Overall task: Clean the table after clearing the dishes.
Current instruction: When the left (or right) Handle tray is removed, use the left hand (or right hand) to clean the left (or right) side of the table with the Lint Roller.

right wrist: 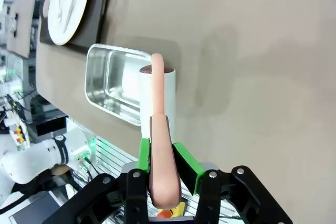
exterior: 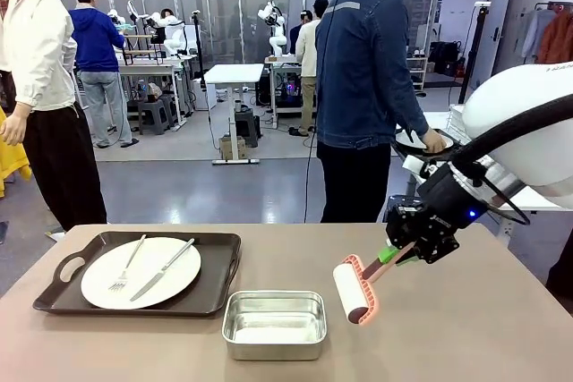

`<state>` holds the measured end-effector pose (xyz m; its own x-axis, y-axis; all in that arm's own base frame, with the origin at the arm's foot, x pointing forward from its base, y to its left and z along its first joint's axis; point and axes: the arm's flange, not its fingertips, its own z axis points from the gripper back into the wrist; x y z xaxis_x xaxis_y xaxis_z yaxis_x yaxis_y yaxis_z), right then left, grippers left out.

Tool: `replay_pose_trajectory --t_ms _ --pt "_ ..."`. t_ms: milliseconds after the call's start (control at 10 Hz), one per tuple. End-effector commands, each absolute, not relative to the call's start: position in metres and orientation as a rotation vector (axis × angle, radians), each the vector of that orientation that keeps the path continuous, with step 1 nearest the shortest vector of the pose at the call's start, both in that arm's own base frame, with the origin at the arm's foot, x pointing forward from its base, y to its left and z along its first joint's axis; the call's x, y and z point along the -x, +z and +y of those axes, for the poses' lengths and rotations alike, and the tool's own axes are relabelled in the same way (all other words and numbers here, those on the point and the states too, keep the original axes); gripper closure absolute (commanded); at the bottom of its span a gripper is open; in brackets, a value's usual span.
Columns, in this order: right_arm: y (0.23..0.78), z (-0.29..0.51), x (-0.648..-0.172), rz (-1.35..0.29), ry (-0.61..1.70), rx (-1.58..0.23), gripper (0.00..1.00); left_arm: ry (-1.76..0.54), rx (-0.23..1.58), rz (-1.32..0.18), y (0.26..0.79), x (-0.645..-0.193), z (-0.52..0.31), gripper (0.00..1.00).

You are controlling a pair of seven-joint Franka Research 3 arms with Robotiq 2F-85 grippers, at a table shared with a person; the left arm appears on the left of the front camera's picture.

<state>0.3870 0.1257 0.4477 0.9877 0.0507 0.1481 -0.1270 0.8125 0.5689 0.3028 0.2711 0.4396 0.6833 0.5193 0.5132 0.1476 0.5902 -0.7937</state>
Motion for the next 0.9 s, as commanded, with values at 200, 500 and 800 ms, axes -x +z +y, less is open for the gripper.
replay_pose_trajectory --t_ms 200,500,800 --pt "0.418 0.101 -0.419 -0.18 0.041 -0.725 0.76 0.229 0.942 -0.826 0.44 -0.301 0.273 0.0" --pt "0.391 0.087 -0.43 -0.136 0.007 -0.769 0.76 0.229 0.942 -0.826 0.44 -0.301 0.273 0.0" --pt "0.361 0.091 -0.438 -0.167 -0.008 -0.778 0.76 0.229 0.942 -0.826 0.44 -0.301 0.273 0.0"
